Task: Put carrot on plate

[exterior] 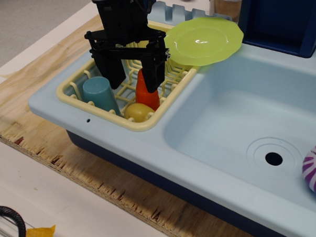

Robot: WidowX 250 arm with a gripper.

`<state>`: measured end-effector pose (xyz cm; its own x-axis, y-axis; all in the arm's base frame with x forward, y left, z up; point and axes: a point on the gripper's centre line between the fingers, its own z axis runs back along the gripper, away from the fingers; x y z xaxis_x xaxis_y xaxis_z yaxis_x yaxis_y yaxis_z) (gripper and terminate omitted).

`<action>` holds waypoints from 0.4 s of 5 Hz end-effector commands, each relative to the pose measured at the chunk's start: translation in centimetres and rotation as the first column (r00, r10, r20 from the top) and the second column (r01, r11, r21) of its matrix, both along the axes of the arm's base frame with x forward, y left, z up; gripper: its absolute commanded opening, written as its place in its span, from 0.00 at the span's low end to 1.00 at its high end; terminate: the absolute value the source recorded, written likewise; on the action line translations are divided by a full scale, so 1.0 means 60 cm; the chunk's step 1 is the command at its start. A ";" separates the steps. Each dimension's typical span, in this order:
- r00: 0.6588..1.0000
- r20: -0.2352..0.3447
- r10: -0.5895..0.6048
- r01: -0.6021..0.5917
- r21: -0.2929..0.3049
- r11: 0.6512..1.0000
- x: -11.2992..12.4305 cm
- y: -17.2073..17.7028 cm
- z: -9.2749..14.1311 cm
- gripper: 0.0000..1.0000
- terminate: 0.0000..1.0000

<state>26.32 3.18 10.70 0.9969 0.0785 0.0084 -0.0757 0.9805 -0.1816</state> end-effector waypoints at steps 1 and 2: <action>0.999 0.030 -0.012 0.012 0.005 1.000 0.005 0.001 0.001 1.00 0.00; 1.000 0.019 -0.019 0.019 0.012 1.000 0.011 -0.001 0.001 0.00 0.00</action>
<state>26.68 3.10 10.06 0.9970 0.0776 -0.0049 -0.0773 0.9820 -0.1725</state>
